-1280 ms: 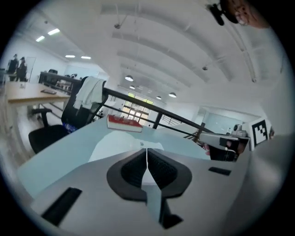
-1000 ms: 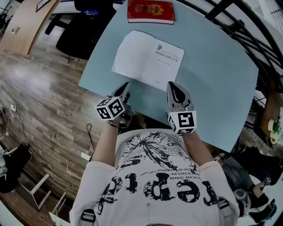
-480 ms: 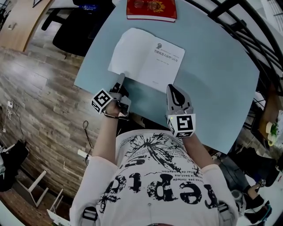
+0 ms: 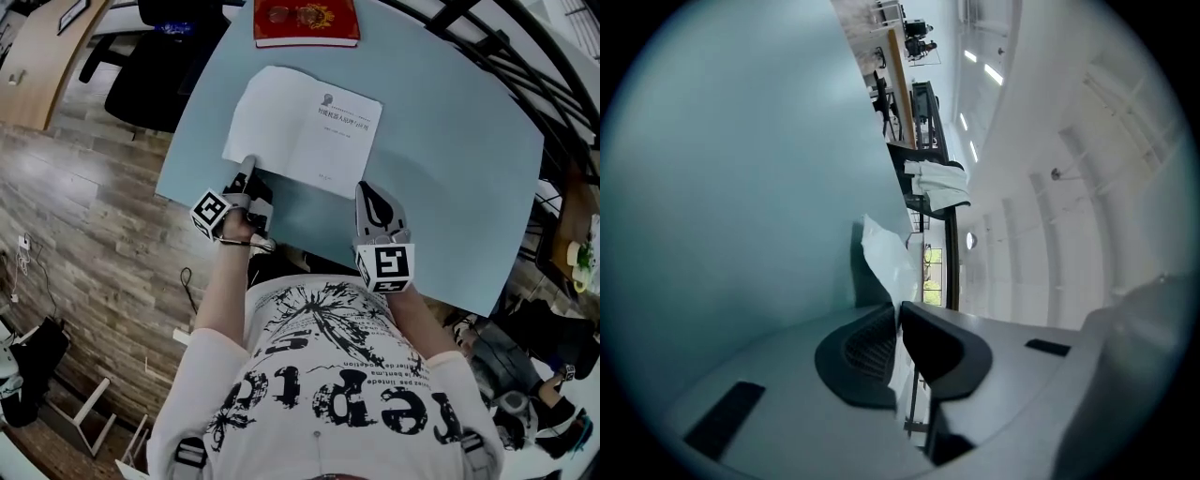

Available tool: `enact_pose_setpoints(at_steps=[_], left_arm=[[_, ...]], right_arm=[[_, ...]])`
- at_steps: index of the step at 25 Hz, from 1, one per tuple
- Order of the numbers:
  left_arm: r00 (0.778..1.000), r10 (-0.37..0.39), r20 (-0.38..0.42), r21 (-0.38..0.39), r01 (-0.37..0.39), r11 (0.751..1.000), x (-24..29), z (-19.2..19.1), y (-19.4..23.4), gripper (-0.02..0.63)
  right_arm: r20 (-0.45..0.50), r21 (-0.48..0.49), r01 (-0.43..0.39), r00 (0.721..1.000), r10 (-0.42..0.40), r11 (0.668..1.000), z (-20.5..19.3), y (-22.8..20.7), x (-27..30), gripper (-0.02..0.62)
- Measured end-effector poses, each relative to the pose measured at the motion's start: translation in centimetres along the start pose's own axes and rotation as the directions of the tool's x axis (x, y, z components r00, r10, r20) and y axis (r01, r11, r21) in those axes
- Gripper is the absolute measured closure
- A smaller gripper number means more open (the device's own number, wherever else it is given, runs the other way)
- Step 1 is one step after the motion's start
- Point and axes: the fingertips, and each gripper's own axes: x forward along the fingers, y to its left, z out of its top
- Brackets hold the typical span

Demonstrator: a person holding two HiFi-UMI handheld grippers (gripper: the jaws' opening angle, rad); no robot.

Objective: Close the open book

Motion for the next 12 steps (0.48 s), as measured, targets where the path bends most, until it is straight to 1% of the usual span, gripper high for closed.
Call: enact_pose_setpoints(at_steps=[4, 6, 9, 12], left_arm=[[0.998, -0.037, -0.042, 0.047, 0.039, 0.998, -0.1, -0.5, -1.3, 0.579], [0.996, -0.043, -0.077, 0.114, 0.052, 0.992, -0.2, -0.8, -2.3, 0.581], [0.988, -0.036, -0.151, 0.255, 0.074, 0.964, -0.4, -1.8, -3.9, 0.584], [0.975, -0.021, -0.223, 0.361, 0.102, 0.927, -0.3, -3.0, -5.3, 0.584]], right_arm=[[0.006, 0.015, 0.037, 0.999, -0.037, 0.999, 0.1, -0.3, -0.6, 0.584], [0.013, 0.025, 0.058, 0.998, -0.058, 0.998, 0.3, -0.4, -1.0, 0.584], [0.030, 0.046, 0.088, 0.996, -0.089, 0.995, 0.6, -0.3, -1.5, 0.584], [0.043, 0.064, 0.114, 0.992, -0.117, 0.991, 0.8, 0.0, -2.1, 0.584]])
